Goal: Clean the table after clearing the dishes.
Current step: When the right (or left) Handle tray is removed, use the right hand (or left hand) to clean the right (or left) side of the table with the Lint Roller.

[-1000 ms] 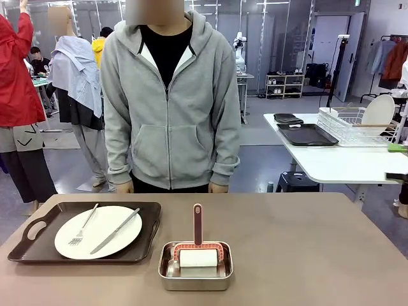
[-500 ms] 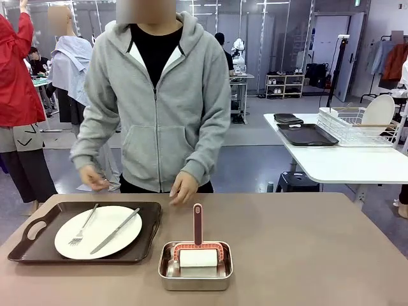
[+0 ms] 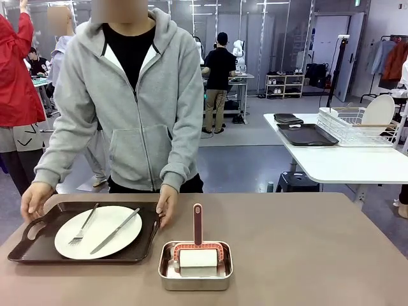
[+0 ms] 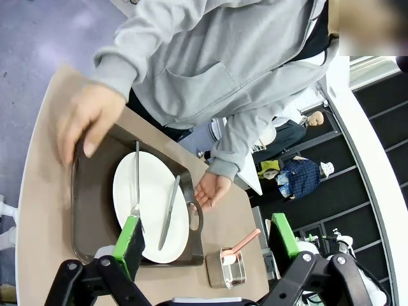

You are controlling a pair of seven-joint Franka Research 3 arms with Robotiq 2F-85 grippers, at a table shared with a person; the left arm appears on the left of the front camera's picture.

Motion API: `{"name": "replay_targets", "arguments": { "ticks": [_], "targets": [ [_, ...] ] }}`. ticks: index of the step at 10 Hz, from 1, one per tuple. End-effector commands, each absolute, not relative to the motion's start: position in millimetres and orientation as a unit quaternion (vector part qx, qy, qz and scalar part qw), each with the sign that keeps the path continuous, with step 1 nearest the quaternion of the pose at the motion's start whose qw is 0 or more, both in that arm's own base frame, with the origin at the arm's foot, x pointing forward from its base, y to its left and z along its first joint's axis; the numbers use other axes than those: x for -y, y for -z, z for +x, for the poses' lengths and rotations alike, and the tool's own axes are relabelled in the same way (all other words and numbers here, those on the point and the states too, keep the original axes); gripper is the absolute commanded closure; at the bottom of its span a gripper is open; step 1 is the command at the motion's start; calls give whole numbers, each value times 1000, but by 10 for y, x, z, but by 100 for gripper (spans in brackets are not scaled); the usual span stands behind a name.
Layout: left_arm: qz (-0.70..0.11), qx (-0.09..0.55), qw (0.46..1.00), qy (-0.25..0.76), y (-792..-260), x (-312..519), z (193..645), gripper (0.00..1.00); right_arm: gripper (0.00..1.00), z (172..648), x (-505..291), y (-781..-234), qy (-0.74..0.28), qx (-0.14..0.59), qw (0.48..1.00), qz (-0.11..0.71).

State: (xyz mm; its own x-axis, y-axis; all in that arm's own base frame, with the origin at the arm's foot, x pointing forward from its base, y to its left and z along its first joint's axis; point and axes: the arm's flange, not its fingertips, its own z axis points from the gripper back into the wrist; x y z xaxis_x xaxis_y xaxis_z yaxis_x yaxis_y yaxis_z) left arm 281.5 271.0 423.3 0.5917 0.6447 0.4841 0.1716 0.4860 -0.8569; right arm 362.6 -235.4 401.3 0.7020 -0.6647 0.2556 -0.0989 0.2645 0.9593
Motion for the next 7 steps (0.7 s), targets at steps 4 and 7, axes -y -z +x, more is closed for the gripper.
{"name": "replay_targets", "arguments": {
  "ticks": [4, 7],
  "targets": [
    [-488, 430, 744, -156, -4256, -2751, 2814, 0, 0, 3624, 2364, -4029, 191, 325, 727, 574],
    [-488, 430, 744, -156, -4256, -2751, 2814, 0, 0, 3624, 2364, -4029, 191, 325, 727, 574]
  ]
}}
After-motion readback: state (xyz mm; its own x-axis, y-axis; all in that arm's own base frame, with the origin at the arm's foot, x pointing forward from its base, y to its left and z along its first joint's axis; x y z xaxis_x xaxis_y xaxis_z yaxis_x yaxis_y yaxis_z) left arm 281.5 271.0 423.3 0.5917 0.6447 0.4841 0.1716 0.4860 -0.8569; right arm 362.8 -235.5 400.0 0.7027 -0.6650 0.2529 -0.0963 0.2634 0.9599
